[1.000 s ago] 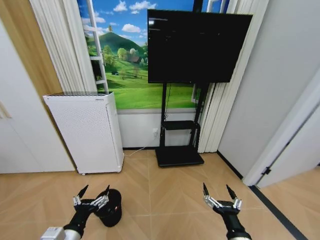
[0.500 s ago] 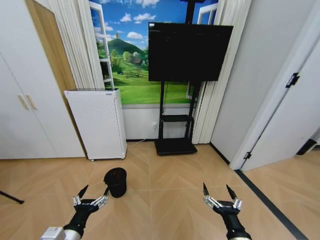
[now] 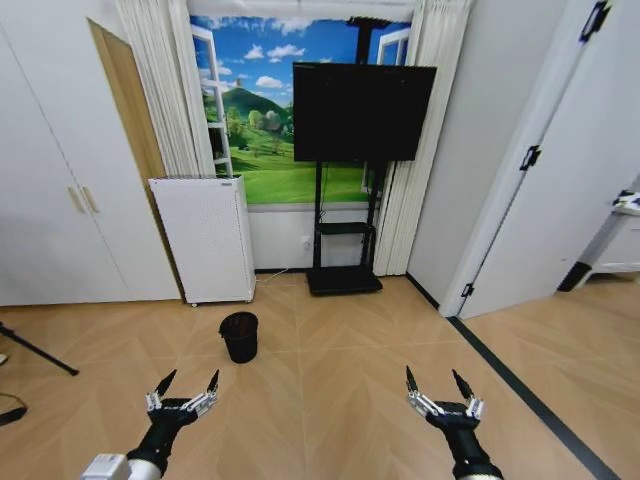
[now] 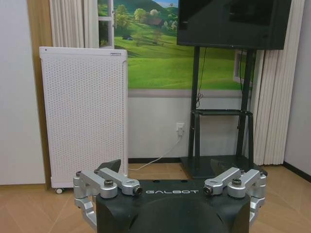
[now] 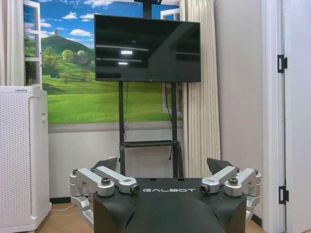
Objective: Pick up the trash bin and place the garbage on the floor into it.
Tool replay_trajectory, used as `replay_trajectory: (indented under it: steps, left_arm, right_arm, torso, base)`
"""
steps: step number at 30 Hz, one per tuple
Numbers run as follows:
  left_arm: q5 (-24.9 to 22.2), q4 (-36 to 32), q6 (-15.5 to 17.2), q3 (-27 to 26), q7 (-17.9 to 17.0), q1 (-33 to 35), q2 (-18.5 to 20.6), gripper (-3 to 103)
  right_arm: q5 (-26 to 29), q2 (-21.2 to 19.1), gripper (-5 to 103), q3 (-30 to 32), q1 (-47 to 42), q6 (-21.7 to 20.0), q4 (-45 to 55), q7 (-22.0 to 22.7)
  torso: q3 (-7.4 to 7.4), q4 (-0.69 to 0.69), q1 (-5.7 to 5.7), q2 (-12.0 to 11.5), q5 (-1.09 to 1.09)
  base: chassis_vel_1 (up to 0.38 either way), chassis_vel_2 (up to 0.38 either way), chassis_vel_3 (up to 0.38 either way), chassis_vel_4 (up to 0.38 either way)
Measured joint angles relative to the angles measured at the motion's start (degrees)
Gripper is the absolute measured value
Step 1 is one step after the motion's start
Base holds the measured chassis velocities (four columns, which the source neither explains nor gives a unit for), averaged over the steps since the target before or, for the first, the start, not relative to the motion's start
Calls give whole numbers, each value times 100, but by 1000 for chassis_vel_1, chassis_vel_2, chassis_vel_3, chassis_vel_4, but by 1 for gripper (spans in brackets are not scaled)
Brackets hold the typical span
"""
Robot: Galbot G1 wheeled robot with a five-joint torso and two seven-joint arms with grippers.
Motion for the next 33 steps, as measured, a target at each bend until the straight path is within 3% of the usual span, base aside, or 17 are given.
replay_trajectory:
  steps: [5,33]
  left_arm:
    - [0,0,0,1,0,-1,0,100]
    - [0,0,0,-1,0,1,0,100]
  right_arm:
    - [0,0,100,0,3,0,0,0]
    - [0,0,100,0,1,0,0,0]
  torso:
    - [3,6,6,-5,4]
    - [0,4,2,-3,3]
  base:
    - [-50,40,66,-22]
    - [42,13,-45,-22]
